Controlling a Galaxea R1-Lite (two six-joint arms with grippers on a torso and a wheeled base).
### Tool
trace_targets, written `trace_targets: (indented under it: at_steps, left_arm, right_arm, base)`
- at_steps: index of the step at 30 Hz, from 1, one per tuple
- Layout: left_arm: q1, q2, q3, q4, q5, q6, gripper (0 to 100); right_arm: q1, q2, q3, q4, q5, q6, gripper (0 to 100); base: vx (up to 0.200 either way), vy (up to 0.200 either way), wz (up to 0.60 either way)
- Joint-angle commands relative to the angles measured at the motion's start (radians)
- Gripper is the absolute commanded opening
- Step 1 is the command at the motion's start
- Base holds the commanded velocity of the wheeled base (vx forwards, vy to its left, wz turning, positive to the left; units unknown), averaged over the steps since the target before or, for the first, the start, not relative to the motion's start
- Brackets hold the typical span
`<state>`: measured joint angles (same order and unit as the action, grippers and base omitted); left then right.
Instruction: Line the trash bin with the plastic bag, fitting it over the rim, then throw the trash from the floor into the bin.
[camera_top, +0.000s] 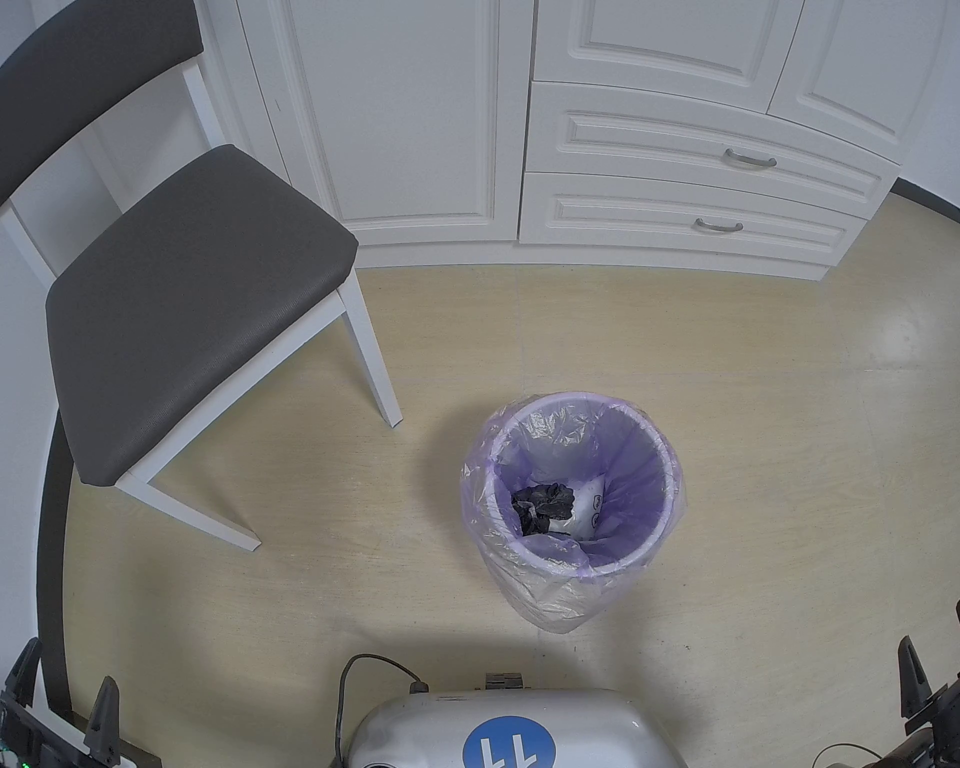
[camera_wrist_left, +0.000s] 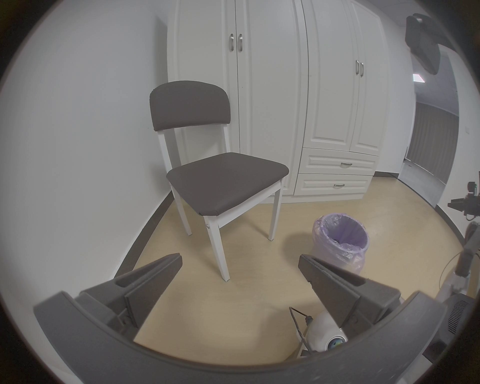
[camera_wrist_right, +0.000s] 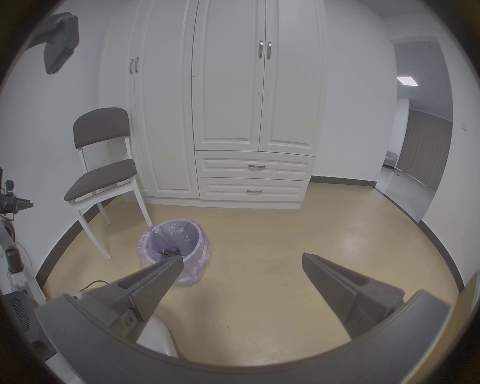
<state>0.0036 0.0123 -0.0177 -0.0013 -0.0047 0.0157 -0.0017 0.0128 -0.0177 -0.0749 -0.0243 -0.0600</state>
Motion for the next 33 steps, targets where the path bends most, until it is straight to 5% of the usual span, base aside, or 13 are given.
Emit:
trace_targets:
  at_steps: [1,33]
  left_arm:
    - [0.001,-0.012,0.018,-0.002,-0.012,0.007,100]
    - [0.001,-0.012,0.018,0.0,-0.006,-0.013,100]
  right_arm:
    - [0.0,-0.013,0.018,0.0,0.014,-0.009,100]
    - [0.002,-0.013,0.018,0.061,0.006,0.075,100]
  base:
    - [0.0,0.0,0.0]
    - [0.0,0.0,0.0]
